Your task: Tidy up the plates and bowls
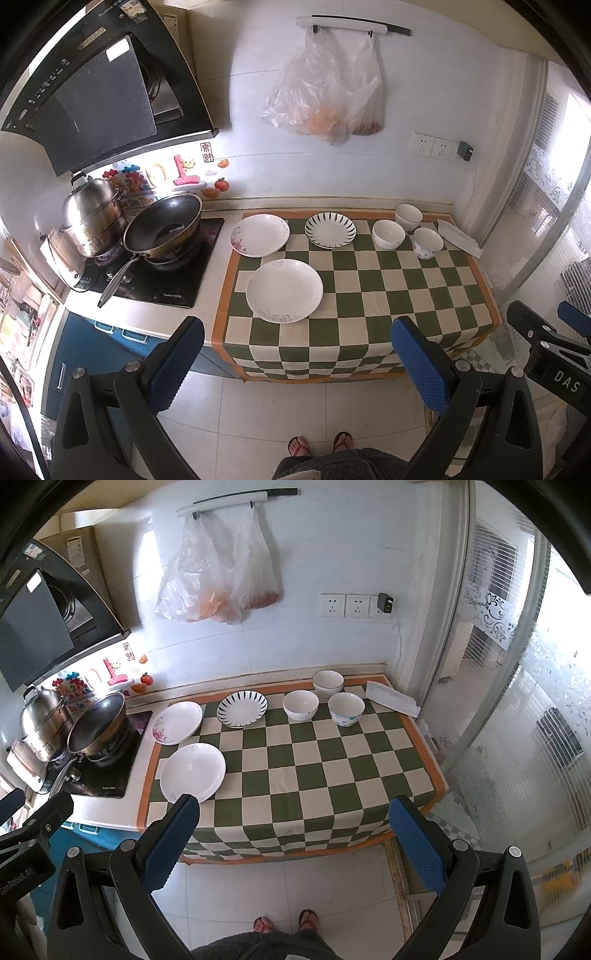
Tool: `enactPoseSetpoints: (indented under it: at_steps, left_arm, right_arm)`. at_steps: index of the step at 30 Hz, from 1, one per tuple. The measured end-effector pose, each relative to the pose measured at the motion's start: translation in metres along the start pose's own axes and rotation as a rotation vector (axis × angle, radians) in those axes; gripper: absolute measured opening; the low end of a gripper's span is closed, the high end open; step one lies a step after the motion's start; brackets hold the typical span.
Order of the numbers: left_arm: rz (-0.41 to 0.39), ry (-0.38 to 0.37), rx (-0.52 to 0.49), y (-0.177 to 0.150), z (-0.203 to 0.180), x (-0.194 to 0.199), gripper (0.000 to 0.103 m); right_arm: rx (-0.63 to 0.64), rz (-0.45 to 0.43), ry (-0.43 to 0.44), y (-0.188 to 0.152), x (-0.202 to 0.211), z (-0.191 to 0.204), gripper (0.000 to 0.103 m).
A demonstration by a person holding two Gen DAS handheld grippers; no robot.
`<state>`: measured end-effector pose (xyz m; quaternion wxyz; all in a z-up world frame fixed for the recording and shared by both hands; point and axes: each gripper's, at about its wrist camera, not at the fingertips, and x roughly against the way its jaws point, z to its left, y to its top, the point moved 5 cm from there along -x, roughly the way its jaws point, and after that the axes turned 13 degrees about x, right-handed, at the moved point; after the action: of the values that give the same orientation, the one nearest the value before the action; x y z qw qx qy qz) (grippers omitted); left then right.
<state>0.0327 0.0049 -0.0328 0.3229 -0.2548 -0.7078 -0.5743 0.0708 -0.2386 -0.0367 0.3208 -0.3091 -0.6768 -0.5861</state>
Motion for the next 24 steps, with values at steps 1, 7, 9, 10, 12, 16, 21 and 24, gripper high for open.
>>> enactPoseSetpoints:
  at_steps: [1, 7, 9, 10, 12, 16, 21, 24]
  left_arm:
    - [0.0, 0.0, 0.0, 0.0, 0.0, 0.0, 0.103]
    - [-0.003, 0.002, -0.003, 0.001, -0.002, -0.001, 0.103]
    - [-0.005, 0.002, -0.002, 0.002, -0.002, 0.0, 0.103]
    - [-0.006, 0.003, -0.002, 0.002, -0.003, -0.001, 0.103]
    - [-0.004, 0.004, -0.003, 0.002, -0.002, 0.0, 0.103]
    - [-0.007, 0.007, 0.002, 0.003, -0.002, 0.001, 0.103]
    - [-0.024, 0.017, 0.032, 0.007, 0.002, 0.0, 0.103]
    - [-0.049, 0.051, 0.072, 0.012, 0.009, -0.014, 0.103]
  right_arm:
    - [-0.002, 0.0, 0.0, 0.0, 0.0, 0.0, 0.103]
    - [-0.001, -0.002, 0.001, -0.001, 0.0, -0.001, 0.103]
    - [-0.001, -0.001, 0.002, 0.0, 0.0, -0.001, 0.103]
    - [0.0, -0.002, 0.001, 0.0, 0.0, -0.001, 0.103]
    - [0.0, -0.003, 0.003, 0.0, -0.001, -0.002, 0.103]
    - [0.001, -0.004, 0.013, 0.003, -0.004, -0.002, 0.103]
    - [-0.003, -0.012, 0.03, 0.007, -0.009, -0.004, 0.103]
    - [-0.004, -0.04, 0.03, 0.01, -0.022, -0.009, 0.103]
